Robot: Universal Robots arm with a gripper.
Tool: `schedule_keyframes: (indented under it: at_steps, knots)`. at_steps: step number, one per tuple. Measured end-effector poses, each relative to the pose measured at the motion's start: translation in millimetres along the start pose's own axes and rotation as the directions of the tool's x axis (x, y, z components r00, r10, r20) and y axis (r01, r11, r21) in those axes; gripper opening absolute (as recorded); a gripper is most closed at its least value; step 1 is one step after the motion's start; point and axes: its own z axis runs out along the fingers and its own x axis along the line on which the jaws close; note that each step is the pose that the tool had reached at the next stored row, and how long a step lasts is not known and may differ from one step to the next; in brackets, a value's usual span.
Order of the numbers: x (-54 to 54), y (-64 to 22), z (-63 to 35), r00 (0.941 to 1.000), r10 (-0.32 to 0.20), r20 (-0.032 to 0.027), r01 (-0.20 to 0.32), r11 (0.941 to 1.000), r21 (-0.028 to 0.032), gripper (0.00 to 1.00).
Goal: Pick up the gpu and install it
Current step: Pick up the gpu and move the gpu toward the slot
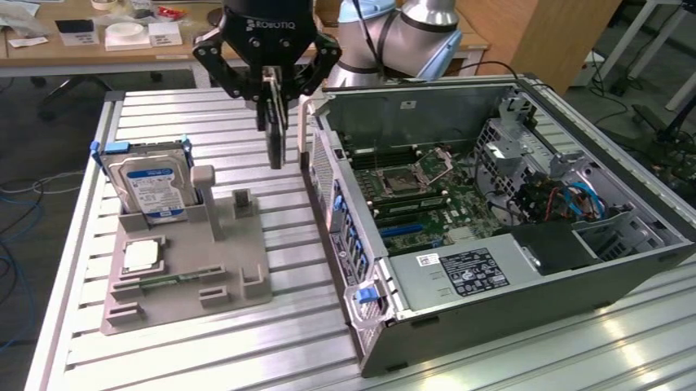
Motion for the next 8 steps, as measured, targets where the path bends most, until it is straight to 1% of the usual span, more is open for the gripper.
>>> schedule_keyframes:
  at_steps: [8]
  knots:
    - [-25.7,1.3,1.0,1.0,0.0,0.0028,0.0,1.0,0.0,0.28]
